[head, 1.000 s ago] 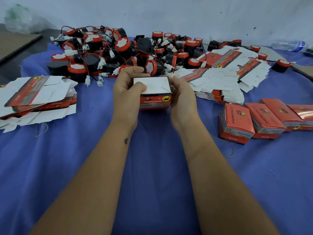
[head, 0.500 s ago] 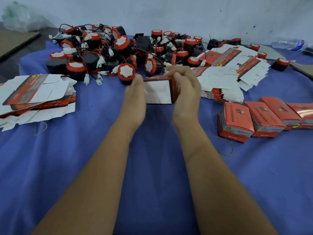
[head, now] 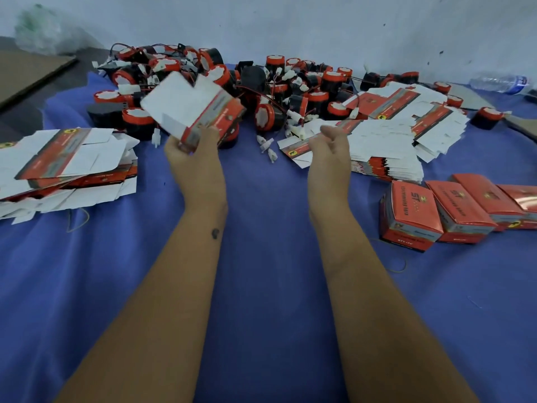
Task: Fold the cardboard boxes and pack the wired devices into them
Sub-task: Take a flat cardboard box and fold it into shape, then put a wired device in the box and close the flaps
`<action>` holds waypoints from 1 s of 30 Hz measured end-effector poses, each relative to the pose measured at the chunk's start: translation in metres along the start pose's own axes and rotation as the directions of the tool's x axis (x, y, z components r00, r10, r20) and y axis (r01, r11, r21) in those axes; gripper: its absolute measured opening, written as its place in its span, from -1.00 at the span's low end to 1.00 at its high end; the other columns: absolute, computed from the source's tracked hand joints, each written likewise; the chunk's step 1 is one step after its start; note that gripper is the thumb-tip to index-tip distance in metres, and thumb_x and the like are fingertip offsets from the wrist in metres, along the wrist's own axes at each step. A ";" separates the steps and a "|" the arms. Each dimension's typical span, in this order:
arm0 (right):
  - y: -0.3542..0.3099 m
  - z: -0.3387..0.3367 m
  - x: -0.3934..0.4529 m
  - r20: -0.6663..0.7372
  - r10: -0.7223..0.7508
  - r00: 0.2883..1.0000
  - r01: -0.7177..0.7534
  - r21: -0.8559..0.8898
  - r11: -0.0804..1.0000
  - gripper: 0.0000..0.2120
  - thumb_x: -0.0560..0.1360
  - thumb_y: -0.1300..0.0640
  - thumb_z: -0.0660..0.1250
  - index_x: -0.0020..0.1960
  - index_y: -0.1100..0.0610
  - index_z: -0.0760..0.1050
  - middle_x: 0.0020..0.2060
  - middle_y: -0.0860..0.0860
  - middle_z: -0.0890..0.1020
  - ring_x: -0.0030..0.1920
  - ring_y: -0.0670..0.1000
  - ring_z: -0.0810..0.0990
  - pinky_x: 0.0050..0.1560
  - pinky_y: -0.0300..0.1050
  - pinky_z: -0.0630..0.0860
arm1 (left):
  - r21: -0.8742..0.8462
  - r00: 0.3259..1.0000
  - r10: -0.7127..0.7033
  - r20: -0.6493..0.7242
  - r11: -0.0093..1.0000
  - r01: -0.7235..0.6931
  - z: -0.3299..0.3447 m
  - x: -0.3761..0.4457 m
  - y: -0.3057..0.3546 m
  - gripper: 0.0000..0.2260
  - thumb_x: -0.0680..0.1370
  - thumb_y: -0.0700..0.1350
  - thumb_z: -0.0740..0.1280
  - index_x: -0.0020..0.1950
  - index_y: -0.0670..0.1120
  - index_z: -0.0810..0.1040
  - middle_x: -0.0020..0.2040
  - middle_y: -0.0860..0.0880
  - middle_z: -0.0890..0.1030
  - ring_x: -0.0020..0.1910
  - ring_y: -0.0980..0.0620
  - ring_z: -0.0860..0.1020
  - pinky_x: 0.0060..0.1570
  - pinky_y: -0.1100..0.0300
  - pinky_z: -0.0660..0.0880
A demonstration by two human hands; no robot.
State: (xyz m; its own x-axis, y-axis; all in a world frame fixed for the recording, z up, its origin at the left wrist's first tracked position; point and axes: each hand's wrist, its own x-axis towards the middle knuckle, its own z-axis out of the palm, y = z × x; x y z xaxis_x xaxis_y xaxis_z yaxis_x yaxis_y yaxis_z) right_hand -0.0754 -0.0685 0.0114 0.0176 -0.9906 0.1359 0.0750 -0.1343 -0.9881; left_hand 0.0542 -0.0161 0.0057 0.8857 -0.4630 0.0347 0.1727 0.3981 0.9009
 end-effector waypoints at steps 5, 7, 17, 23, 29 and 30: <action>0.015 0.006 -0.003 0.280 -0.009 0.960 0.129 -0.415 0.901 -0.53 0.54 0.17 0.21 0.43 -0.10 0.33 0.23 -0.12 0.49 0.13 -0.07 0.49 0.08 -0.11 0.44 | -0.022 0.993 0.051 -0.110 0.998 -0.053 0.000 0.003 -0.001 -0.49 0.50 -0.26 0.44 0.37 -0.25 0.29 0.27 -0.19 0.51 0.06 0.10 0.57 -0.09 0.41 0.51; 0.020 0.010 0.000 0.415 -0.038 0.909 0.328 -0.657 0.679 -0.42 0.53 0.13 0.21 0.51 -0.16 0.20 0.40 -0.05 0.35 0.34 0.03 0.35 0.28 -0.03 0.29 | -0.005 0.995 0.045 -0.090 0.999 -0.045 0.001 0.003 -0.005 -0.48 0.51 -0.23 0.44 0.38 -0.22 0.28 0.26 -0.14 0.52 0.08 0.14 0.57 -0.07 0.43 0.51; 0.027 0.048 0.024 0.428 0.034 0.903 0.423 -0.900 0.102 -0.58 0.63 -0.09 0.05 0.45 -0.02 0.28 0.32 0.07 0.36 0.35 0.17 0.22 0.27 0.16 0.15 | 0.016 0.999 0.033 -0.027 0.999 -0.033 0.007 0.006 -0.016 -0.55 0.50 -0.22 0.45 0.31 -0.16 0.34 0.19 -0.05 0.56 0.01 0.24 0.59 -0.13 0.44 0.50; 0.021 0.056 0.014 0.403 -0.153 0.902 0.431 -0.838 0.334 -0.83 0.52 0.17 0.24 0.04 0.05 0.56 -0.02 -0.01 0.49 0.10 0.11 0.48 0.07 -0.01 0.12 | -0.023 0.999 0.005 -0.040 1.000 -0.006 0.007 0.006 -0.013 -0.59 0.55 -0.17 0.41 0.31 -0.13 0.32 0.15 0.04 0.54 0.05 0.21 0.56 0.10 0.19 0.59; -0.018 0.030 -0.007 0.610 0.199 0.767 0.338 -0.648 0.682 -0.88 0.44 0.29 0.27 -0.15 0.10 0.50 -0.30 0.02 0.57 -0.22 0.06 0.52 -0.27 -0.16 0.40 | -0.142 0.997 -0.074 -0.034 0.988 0.068 0.005 0.003 -0.007 -0.77 0.61 -0.12 0.34 0.15 -0.06 0.31 0.11 -0.01 0.52 -0.01 0.12 0.57 -0.06 0.24 0.56; -0.025 0.024 -0.008 0.625 0.281 0.728 0.322 -0.674 0.665 -0.90 0.42 0.31 0.26 -0.22 0.13 0.48 -0.37 0.08 0.56 -0.28 0.08 0.50 -0.28 -0.15 0.40 | -0.140 0.996 -0.081 -0.033 0.987 0.076 0.004 0.002 -0.007 -0.77 0.61 -0.10 0.33 0.16 -0.07 0.30 0.14 -0.03 0.52 0.02 0.11 0.57 -0.03 0.22 0.57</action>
State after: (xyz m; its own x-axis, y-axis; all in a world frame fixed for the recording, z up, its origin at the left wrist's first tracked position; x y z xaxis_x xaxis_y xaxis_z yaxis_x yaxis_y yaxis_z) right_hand -0.0530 -0.0565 0.0367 0.6571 -0.7419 -0.1337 -0.6164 -0.4267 -0.6618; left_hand 0.0527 -0.0227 0.0017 0.8826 -0.4671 -0.0530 0.2981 0.4691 0.8313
